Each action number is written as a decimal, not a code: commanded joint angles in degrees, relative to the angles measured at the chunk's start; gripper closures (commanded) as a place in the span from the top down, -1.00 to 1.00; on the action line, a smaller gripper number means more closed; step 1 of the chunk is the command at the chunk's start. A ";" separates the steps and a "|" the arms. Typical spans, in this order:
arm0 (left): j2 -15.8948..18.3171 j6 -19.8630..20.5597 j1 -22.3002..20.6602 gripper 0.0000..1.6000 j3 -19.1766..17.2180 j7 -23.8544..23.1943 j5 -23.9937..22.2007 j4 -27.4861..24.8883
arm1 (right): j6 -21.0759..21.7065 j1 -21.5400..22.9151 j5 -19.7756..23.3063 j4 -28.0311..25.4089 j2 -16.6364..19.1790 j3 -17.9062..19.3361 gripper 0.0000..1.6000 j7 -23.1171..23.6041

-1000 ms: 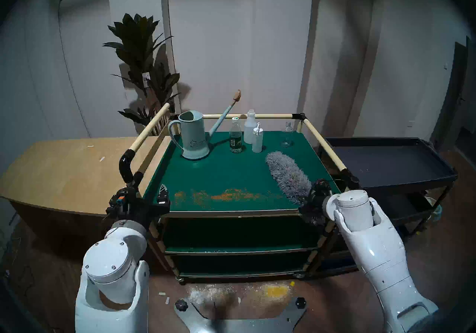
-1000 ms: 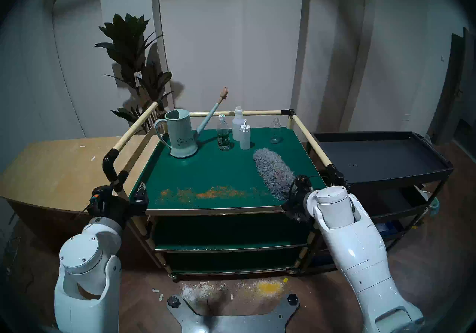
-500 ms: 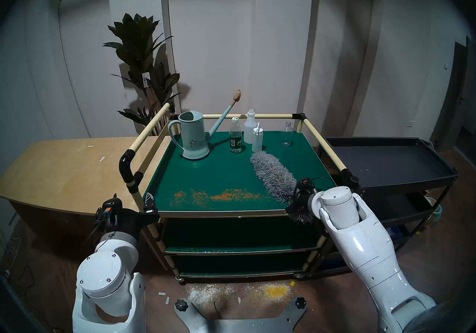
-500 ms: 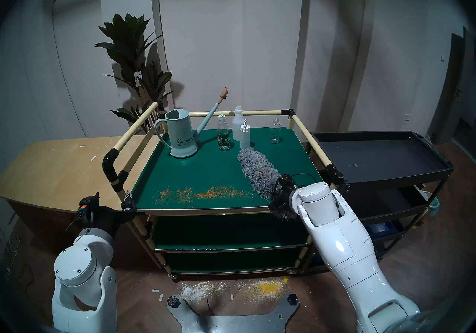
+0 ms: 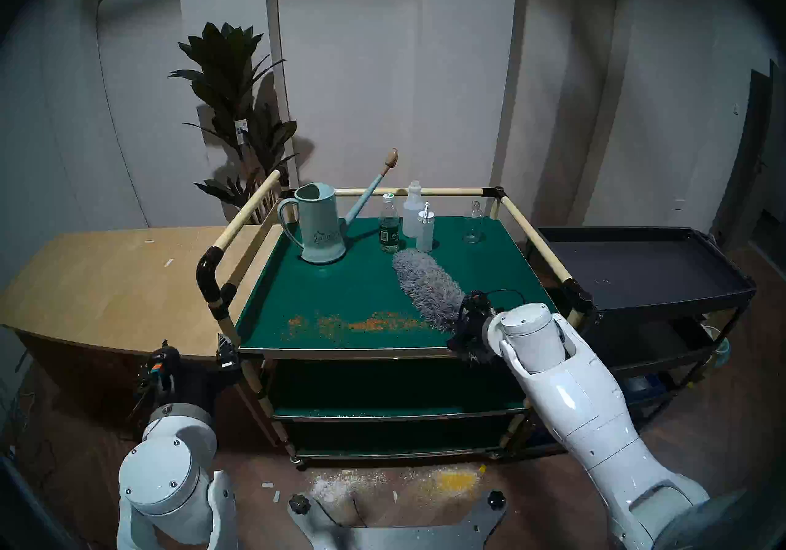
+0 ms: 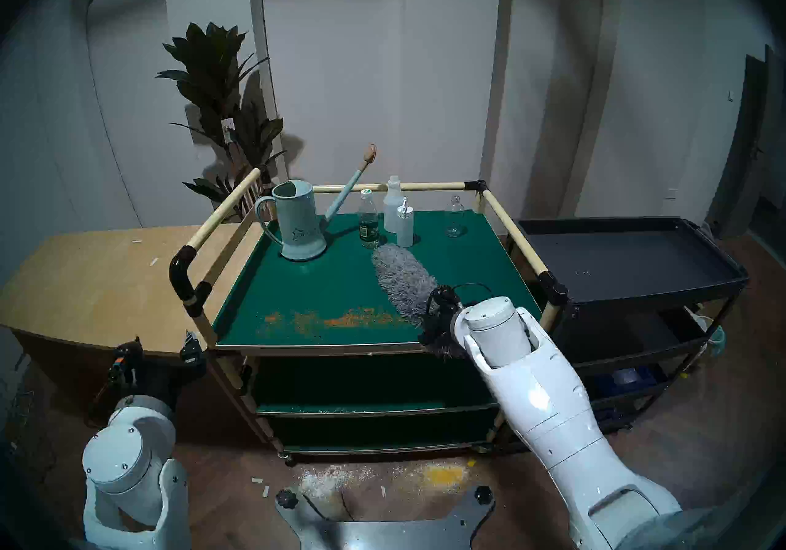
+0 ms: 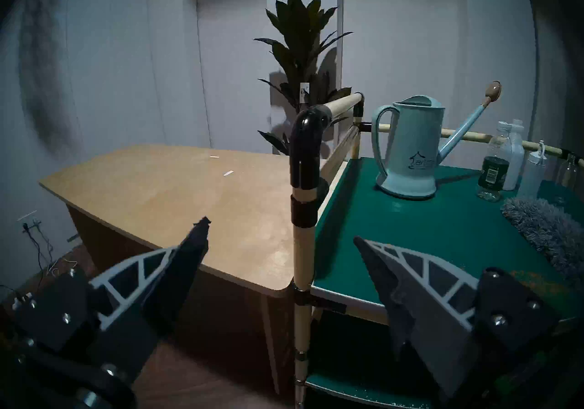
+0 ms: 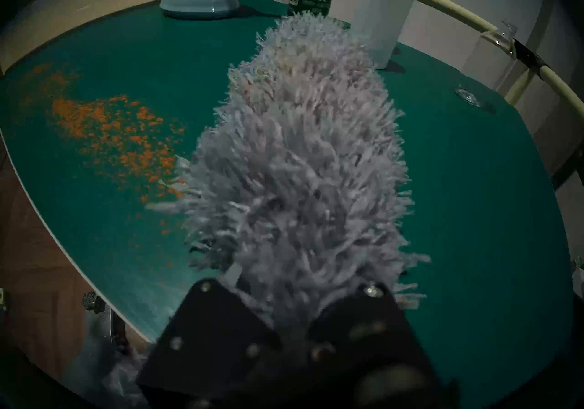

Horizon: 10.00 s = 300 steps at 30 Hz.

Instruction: Dust the shelf with the duster

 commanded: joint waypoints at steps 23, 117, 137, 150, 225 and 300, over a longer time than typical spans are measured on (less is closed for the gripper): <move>-5.81 -7.09 8.10 1.00 -1.69 4.69 -2.87 -1.83 | -1.10 1.65 -2.61 6.57 -4.90 -13.36 -1.00 2.37; -9.95 -45.32 31.44 1.00 4.17 34.97 -1.08 -1.83 | -5.08 6.00 9.86 -27.30 28.78 -28.01 -1.00 35.40; -6.13 -35.68 18.15 1.00 -1.96 37.83 4.78 -1.83 | 1.47 3.33 33.11 -26.06 36.45 -7.31 -1.00 42.25; -1.26 -28.76 9.04 1.00 1.83 32.74 6.75 -1.83 | 4.20 1.72 42.43 -21.39 41.60 5.48 -1.00 41.83; 17.87 2.53 -33.94 1.00 17.58 -8.95 9.41 13.85 | 4.31 -11.13 36.49 -8.03 25.05 37.31 -1.00 -1.28; 16.36 7.15 -36.00 1.00 15.22 -9.62 3.84 16.97 | 15.15 -0.20 39.59 -3.08 35.37 30.40 1.00 -2.49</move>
